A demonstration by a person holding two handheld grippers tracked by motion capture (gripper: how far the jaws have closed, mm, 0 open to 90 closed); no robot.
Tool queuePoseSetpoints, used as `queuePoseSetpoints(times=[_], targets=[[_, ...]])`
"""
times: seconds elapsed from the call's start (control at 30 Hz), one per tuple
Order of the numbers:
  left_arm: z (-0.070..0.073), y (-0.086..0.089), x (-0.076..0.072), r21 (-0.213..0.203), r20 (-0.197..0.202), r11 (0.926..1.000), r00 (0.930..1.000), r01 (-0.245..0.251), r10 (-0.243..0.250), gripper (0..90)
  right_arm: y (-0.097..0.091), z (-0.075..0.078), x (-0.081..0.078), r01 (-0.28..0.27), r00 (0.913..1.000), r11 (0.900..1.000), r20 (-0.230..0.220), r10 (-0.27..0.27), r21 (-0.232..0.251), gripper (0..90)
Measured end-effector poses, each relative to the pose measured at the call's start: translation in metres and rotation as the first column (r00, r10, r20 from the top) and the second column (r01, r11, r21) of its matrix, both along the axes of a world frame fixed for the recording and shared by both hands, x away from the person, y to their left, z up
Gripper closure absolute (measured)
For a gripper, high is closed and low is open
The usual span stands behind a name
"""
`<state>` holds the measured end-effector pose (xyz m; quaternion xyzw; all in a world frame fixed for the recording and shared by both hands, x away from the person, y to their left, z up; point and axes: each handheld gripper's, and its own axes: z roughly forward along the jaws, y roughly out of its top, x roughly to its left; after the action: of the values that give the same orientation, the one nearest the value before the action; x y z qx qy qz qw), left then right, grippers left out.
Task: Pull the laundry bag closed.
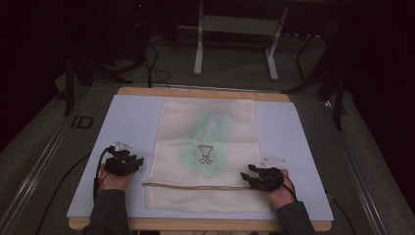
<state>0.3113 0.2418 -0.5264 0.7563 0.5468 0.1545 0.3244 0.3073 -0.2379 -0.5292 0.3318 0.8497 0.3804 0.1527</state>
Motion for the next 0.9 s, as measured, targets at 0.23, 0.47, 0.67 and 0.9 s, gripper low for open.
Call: queuePoseSetpoints(times=[0.23, 0.47, 0.67, 0.9], targets=[[0.008, -0.005, -0.002, -0.008, 0.034, 0.996, 0.9955, 0.089, -0.089, 67.9, 0.005, 0.002, -0.002, -0.027, 0.9996, 0.9994, -0.012, 0.027, -0.02, 53.4], [0.006, -0.006, 0.0, 0.007, 0.003, 0.9955, 0.9955, 0.095, -0.095, 65.2, 0.012, 0.006, -0.004, -0.052, 0.9985, 0.9984, -0.021, 0.051, -0.024, 51.8], [0.007, -0.005, -0.001, 0.011, 0.006, 0.9948, 0.9948, 0.101, -0.101, 65.3, 0.02, 0.007, -0.005, -0.07, 0.9966, 0.9968, -0.047, 0.068, -0.039, 50.5], [0.008, -0.006, -0.002, 0.013, 0.008, 0.9942, 0.9943, 0.107, -0.107, 66.1, 0.031, 0.007, -0.007, -0.096, 0.9937, 0.9939, -0.063, 0.093, -0.052, 51.9]])
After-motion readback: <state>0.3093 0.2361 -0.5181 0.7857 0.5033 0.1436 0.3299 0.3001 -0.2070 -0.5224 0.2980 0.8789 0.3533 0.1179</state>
